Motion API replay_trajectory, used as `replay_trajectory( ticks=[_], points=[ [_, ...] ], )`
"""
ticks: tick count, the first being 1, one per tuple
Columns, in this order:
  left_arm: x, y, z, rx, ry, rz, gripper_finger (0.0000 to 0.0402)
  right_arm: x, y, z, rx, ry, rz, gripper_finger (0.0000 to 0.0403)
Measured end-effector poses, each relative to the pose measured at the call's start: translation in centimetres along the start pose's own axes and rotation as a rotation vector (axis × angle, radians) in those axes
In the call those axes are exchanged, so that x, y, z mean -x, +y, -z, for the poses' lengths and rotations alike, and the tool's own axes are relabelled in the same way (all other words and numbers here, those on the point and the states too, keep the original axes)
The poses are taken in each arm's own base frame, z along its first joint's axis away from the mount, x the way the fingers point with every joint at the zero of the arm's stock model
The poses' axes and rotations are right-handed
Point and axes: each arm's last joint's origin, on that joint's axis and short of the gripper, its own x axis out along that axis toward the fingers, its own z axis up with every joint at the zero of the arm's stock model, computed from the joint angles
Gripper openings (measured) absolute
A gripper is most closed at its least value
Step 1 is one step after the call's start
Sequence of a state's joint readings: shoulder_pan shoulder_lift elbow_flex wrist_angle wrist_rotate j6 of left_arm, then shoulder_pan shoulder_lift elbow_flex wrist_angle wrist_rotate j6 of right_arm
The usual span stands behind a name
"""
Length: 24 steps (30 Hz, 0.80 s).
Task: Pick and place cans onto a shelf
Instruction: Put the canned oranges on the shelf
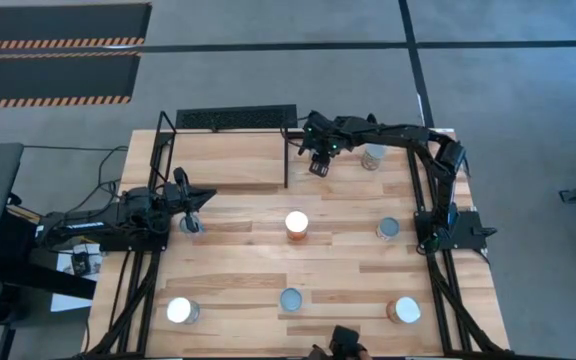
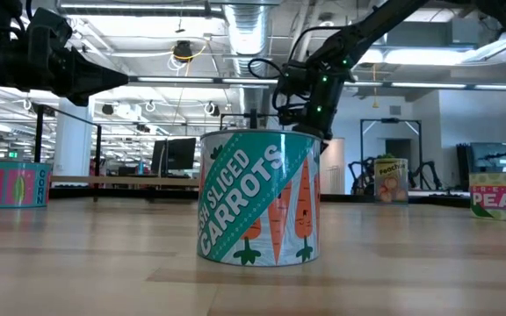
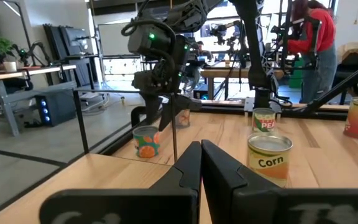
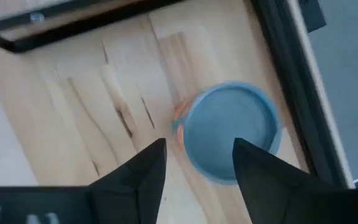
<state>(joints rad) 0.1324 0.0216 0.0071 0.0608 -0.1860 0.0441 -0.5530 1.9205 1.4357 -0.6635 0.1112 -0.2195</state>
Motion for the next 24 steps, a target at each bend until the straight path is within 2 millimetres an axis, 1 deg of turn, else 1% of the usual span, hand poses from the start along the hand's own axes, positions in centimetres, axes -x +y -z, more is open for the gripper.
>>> replay_trajectory(
  ticks=[10, 12, 14, 17, 19, 22, 24],
  points=[
    [0.0, 0.0, 0.0, 0.005, 0.001, 0.007, 0.0000, -0.1, -0.3, 0.0, 0.175, -0.014, -0.021, 0.0192],
    [0.0, 0.0, 0.0, 0.006, 0.001, 0.007, 0.0000, -0.6, -0.1, 0.0, 0.191, -0.011, -0.028, 0.0189],
    [0.0, 0.0, 0.0, 0.005, 0.001, 0.007, 0.0000, -1.0, -0.1, 0.3, 0.193, 0.024, -0.042, 0.0186],
    [0.0, 0.0, 0.0, 0.006, 0.001, 0.007, 0.0000, -2.2, 0.0, 0.5, 0.204, 0.052, -0.046, 0.0181],
    [0.0, 0.0, 0.0, 0.006, 0.001, 0.007, 0.0000, -2.7, 0.1, 0.5, 0.210, 0.066, -0.026, 0.0176],
    [0.0, 0.0, 0.0, 0.006, 0.002, 0.007, 0.0000, -2.8, 0.3, 0.5, 0.219, 0.073, -0.016, 0.0158],
    [0.0, 0.0, 0.0, 0.005, 0.001, 0.008, 0.0000, -2.7, 0.5, 0.4, 0.236, 0.074, -0.018, 0.0135]
  ],
)
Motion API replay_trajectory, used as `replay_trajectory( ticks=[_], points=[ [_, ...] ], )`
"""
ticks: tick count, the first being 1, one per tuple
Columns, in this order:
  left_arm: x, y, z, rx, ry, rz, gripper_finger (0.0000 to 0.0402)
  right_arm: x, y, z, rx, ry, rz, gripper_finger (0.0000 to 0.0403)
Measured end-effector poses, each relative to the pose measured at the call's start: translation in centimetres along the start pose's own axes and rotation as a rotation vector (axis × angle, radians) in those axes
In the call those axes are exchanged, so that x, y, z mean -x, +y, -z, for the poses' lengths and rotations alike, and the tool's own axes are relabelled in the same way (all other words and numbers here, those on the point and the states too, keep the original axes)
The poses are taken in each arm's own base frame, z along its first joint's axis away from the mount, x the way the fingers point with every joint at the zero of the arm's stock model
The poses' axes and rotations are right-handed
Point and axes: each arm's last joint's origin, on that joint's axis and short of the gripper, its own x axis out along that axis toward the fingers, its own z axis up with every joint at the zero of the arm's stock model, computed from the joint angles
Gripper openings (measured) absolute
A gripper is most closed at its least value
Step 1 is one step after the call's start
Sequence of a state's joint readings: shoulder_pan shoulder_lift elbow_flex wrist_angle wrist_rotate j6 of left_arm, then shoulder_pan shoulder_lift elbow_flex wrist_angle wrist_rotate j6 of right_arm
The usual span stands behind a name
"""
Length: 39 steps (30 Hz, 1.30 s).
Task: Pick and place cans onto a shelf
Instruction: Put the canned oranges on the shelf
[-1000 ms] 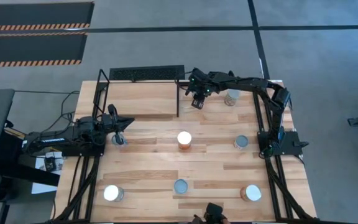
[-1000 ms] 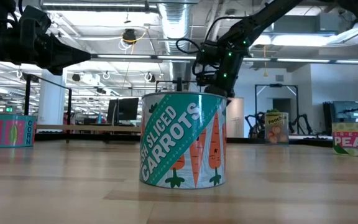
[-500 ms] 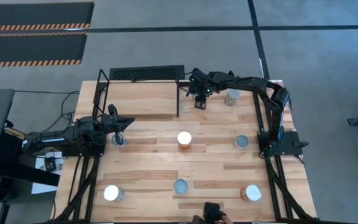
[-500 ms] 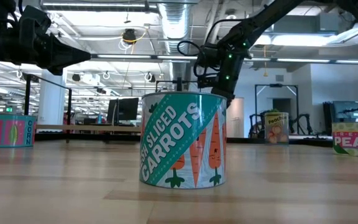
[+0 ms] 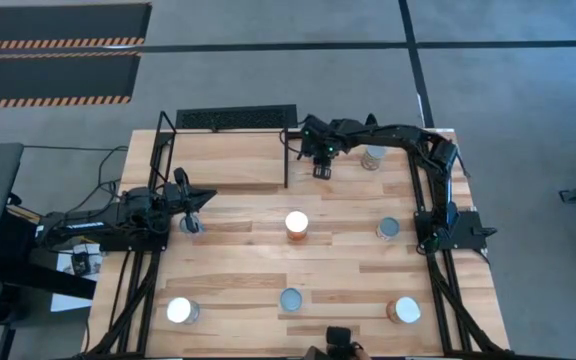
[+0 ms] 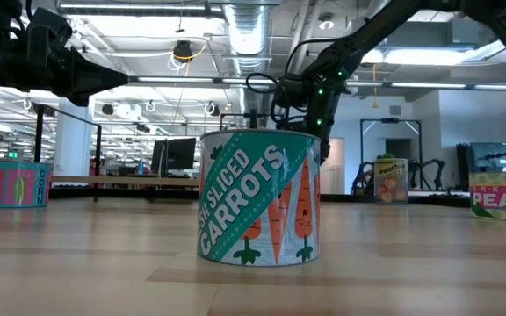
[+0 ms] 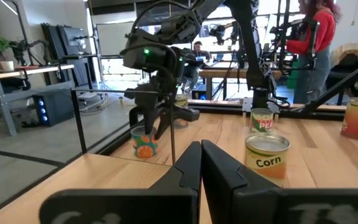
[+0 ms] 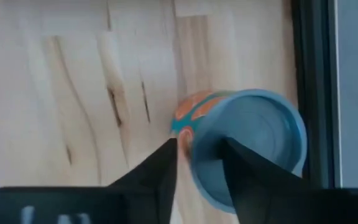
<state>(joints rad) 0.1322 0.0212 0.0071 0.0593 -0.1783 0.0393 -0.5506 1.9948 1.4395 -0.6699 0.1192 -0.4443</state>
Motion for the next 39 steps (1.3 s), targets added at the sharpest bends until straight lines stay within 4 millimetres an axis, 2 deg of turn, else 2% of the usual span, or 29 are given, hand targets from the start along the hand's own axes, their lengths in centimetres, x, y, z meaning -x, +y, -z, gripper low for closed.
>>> replay_trajectory(
  ticks=[6, 8, 10, 16, 22, 25, 27, 29, 33, 36, 39],
  points=[
    [0.0, 0.0, 0.0, -0.002, 0.001, 0.005, 0.0000, 2.4, 0.0, 0.3, 0.008, 0.029, -0.015, 0.0024],
    [0.0, 0.0, 0.0, -0.002, 0.001, 0.006, 0.0000, 3.7, -0.2, 0.2, 0.002, 0.036, -0.012, 0.0012],
    [0.0, 0.0, 0.0, -0.002, 0.001, 0.007, 0.0000, 5.2, -0.5, 0.0, -0.030, 0.038, -0.012, 0.0019],
    [0.0, 0.0, 0.0, -0.002, 0.001, 0.010, 0.0000, 12.7, -0.4, -1.7, -0.094, -0.037, 0.013, 0.0011],
    [0.0, 0.0, 0.0, -0.002, 0.001, 0.010, 0.0000, 21.7, 0.1, -4.9, -0.122, -0.300, 0.134, 0.0009],
    [0.0, 0.0, 0.0, -0.006, 0.001, 0.010, 0.0000, 24.0, 0.3, -7.3, -0.106, -0.430, 0.155, 0.0007],
    [0.0, 0.0, 0.0, -0.015, 0.001, 0.010, 0.0000, 24.1, 0.4, -9.1, -0.080, -0.470, 0.156, 0.0004],
    [0.0, 0.0, 0.0, -0.023, 0.000, 0.008, 0.0000, 22.7, 0.5, -10.5, -0.040, -0.506, 0.147, 0.0004],
    [0.0, 0.0, 0.0, -0.025, -0.004, 0.006, 0.0000, 20.0, 1.0, -12.0, 0.007, -0.534, 0.077, 0.0003],
    [0.0, 0.0, 0.0, -0.027, -0.004, 0.004, 0.0000, 17.0, 1.2, -12.7, 0.020, -0.469, 0.044, 0.0004],
    [0.0, 0.0, 0.0, -0.027, -0.004, 0.004, 0.0000, 15.0, 1.7, -14.0, 0.031, -0.473, 0.023, 0.0004]
  ],
)
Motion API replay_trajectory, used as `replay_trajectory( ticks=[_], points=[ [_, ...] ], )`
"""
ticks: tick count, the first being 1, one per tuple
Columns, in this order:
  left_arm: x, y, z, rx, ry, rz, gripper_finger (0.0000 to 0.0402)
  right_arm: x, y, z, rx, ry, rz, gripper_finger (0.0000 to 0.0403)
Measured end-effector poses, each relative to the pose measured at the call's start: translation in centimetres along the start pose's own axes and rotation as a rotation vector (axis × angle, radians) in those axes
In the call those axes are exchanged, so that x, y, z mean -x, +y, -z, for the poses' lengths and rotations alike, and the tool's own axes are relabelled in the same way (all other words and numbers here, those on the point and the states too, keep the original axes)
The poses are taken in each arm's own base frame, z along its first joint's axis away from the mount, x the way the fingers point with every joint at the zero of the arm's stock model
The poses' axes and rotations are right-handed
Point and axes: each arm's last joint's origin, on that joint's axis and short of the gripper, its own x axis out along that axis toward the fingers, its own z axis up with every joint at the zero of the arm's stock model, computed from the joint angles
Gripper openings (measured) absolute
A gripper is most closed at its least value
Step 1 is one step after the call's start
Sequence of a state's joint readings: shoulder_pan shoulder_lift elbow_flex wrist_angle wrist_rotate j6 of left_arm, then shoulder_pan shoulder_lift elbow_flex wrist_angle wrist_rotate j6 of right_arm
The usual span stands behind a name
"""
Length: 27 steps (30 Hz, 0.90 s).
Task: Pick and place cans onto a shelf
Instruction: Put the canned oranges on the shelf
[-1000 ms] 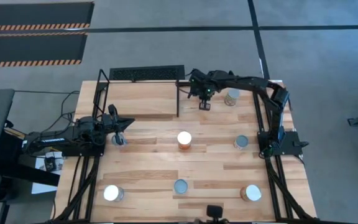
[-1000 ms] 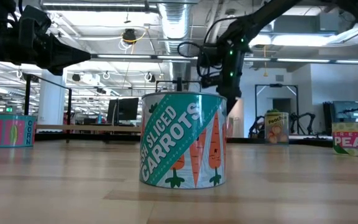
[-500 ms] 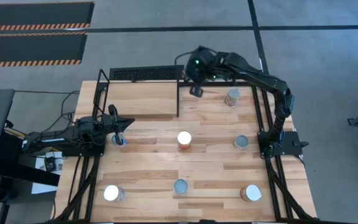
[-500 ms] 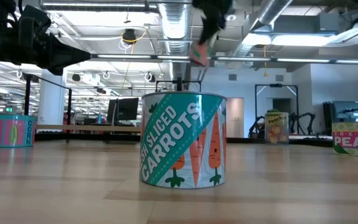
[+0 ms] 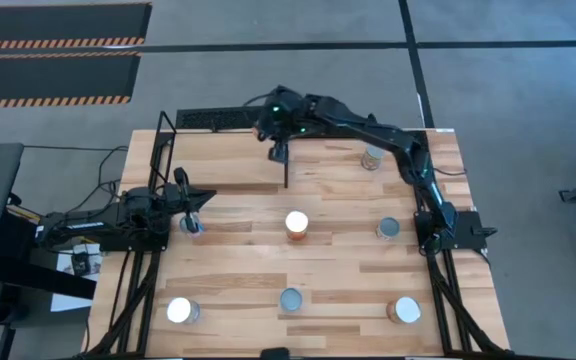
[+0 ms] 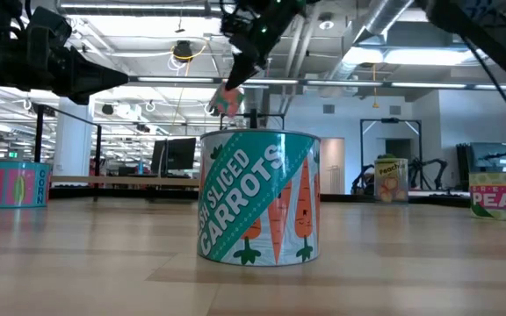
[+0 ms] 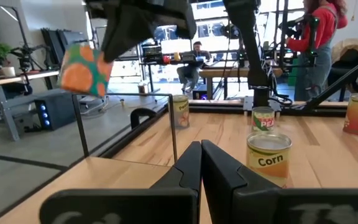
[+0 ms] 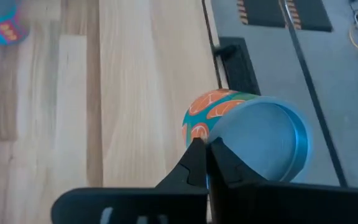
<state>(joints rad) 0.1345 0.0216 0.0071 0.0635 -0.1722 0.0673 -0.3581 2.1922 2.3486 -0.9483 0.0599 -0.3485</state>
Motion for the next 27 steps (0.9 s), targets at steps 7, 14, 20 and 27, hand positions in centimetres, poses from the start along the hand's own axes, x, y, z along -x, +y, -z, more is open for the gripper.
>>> replay_trajectory(
  ticks=[7, 14, 20, 27],
  points=[
    [0.0, 0.0, 0.0, -0.003, 0.002, 0.001, 0.0000, -5.4, 2.8, 1.1, 0.034, 0.095, -0.071, 0.0005],
    [0.0, 0.0, 0.1, -0.003, 0.005, 0.001, 0.0000, -8.5, 5.6, 2.2, 0.066, 0.186, -0.131, 0.0005],
    [0.0, 0.0, 0.1, -0.003, 0.005, 0.001, 0.0000, -9.1, 6.1, 2.3, 0.070, 0.190, -0.133, 0.0006],
    [0.0, 0.0, 0.1, 0.000, 0.005, 0.001, 0.0000, -9.2, 5.5, 2.6, 0.039, 0.206, -0.127, 0.0020]
  ],
)
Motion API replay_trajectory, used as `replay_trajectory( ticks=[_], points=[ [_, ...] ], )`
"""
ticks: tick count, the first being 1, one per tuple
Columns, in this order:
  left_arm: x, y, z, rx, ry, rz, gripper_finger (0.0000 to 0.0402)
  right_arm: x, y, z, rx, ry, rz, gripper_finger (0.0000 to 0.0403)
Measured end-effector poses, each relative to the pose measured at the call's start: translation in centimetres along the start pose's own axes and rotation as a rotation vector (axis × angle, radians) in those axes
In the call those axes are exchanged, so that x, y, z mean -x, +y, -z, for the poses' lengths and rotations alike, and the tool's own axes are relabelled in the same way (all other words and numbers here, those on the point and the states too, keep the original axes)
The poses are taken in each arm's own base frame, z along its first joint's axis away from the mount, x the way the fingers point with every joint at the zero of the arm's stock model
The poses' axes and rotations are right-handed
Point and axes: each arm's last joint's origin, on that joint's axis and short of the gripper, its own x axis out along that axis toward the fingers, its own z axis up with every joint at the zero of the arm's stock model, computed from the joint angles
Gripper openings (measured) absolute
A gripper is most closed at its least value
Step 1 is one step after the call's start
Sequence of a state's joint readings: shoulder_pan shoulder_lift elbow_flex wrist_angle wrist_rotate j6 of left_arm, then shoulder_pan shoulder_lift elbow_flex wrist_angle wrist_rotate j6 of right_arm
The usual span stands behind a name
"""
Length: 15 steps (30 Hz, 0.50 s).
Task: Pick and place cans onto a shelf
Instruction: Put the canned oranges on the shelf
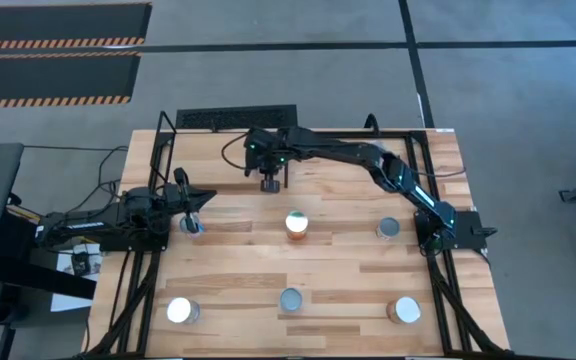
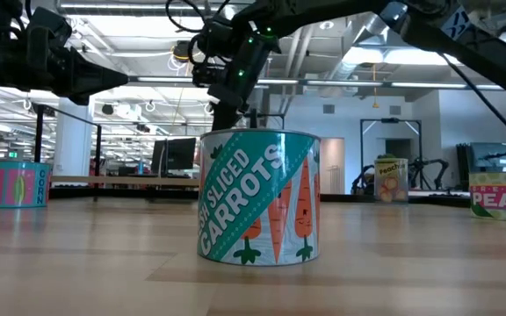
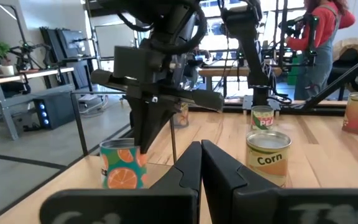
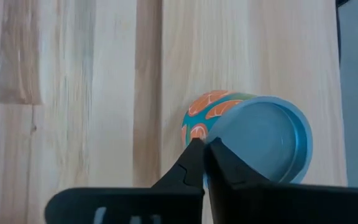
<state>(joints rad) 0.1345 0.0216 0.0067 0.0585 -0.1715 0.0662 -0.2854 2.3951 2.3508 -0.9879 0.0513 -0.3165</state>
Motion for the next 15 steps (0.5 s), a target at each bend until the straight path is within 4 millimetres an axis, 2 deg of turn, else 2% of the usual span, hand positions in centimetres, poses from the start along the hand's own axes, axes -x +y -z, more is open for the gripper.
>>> replay_trajectory(
  ticks=[10, 15],
  points=[
    [0.0, 0.0, 0.0, 0.002, 0.000, 0.000, 0.0000, -2.2, 0.4, 0.4, 0.000, 0.028, -0.009, 0.0035],
    [0.0, 0.0, 0.0, 0.002, 0.000, 0.000, 0.0000, -2.3, 0.6, 0.0, 0.006, 0.002, -0.002, 0.0062]
  ],
)
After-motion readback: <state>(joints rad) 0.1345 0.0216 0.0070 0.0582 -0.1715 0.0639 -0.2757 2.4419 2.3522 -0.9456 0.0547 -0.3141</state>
